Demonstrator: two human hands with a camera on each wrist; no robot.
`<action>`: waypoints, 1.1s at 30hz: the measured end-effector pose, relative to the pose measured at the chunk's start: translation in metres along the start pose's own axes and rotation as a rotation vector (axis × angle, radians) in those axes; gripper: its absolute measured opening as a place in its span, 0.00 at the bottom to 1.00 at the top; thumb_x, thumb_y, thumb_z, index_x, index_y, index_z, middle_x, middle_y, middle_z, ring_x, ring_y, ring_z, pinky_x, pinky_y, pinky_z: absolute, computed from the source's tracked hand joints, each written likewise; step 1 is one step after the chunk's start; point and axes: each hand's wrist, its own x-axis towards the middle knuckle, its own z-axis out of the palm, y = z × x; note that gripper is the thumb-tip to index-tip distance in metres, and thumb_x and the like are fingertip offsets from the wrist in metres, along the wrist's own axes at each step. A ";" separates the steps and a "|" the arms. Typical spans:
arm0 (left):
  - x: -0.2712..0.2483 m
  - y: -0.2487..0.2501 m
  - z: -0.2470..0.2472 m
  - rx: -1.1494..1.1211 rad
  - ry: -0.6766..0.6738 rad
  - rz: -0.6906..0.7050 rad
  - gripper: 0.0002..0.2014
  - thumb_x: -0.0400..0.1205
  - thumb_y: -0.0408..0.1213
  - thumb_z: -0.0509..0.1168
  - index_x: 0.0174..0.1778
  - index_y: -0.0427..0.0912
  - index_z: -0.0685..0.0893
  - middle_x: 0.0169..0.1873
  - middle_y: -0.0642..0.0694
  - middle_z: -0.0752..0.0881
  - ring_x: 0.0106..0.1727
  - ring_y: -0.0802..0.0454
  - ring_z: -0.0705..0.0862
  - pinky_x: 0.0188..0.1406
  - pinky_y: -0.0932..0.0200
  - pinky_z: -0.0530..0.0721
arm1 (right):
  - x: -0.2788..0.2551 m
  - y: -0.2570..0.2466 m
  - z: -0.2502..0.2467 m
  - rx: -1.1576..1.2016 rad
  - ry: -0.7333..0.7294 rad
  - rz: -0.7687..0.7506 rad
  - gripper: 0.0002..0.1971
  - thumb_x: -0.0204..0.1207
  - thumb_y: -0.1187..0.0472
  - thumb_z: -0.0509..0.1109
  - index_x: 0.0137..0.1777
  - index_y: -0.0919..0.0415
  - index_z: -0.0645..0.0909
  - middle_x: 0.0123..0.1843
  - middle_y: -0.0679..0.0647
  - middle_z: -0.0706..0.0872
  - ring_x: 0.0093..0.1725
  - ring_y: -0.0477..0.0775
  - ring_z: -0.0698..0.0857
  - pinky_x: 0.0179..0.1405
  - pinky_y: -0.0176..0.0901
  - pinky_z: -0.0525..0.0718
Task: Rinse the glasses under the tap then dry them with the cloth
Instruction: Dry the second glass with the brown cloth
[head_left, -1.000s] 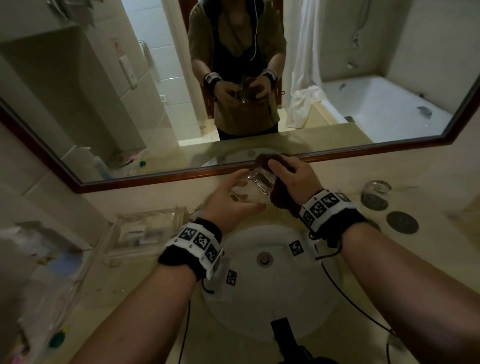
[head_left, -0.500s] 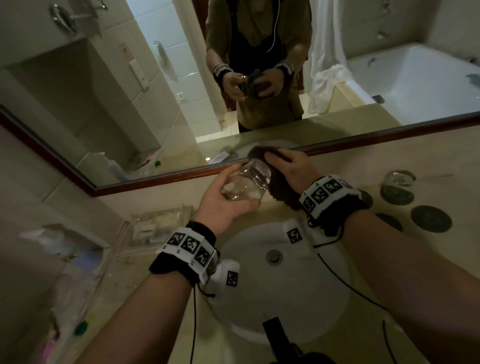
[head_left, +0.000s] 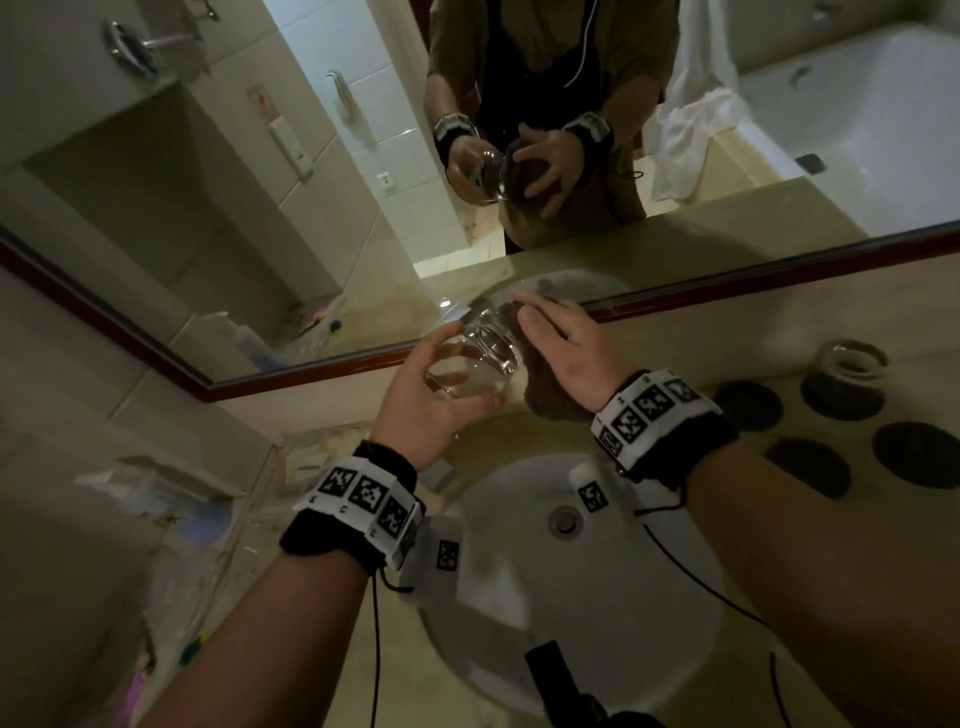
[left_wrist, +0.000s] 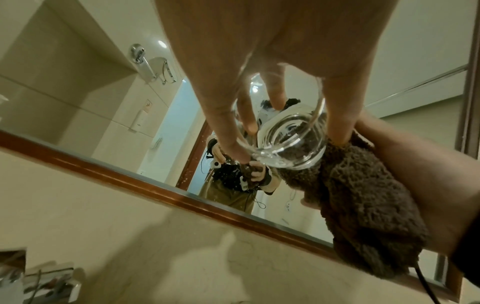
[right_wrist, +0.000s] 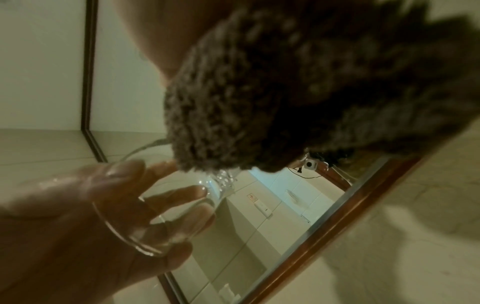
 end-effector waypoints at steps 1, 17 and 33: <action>0.001 -0.001 0.002 -0.005 -0.002 -0.009 0.39 0.66 0.26 0.81 0.69 0.55 0.73 0.65 0.44 0.81 0.56 0.53 0.84 0.45 0.68 0.85 | 0.000 0.001 0.000 -0.011 0.013 0.004 0.20 0.83 0.46 0.58 0.73 0.47 0.75 0.71 0.55 0.73 0.70 0.53 0.74 0.64 0.38 0.67; 0.011 0.005 0.029 0.098 -0.053 -0.035 0.40 0.64 0.28 0.83 0.67 0.60 0.74 0.66 0.47 0.80 0.60 0.46 0.83 0.56 0.47 0.87 | 0.008 0.017 -0.034 0.023 0.038 -0.118 0.13 0.82 0.64 0.63 0.63 0.56 0.84 0.61 0.47 0.76 0.60 0.45 0.76 0.54 0.14 0.68; 0.009 0.014 0.032 0.083 -0.088 0.025 0.41 0.63 0.28 0.83 0.69 0.55 0.75 0.64 0.44 0.83 0.61 0.47 0.84 0.54 0.61 0.85 | 0.017 0.014 -0.042 0.017 0.088 -0.149 0.12 0.82 0.61 0.64 0.62 0.58 0.85 0.60 0.52 0.83 0.59 0.46 0.80 0.56 0.20 0.72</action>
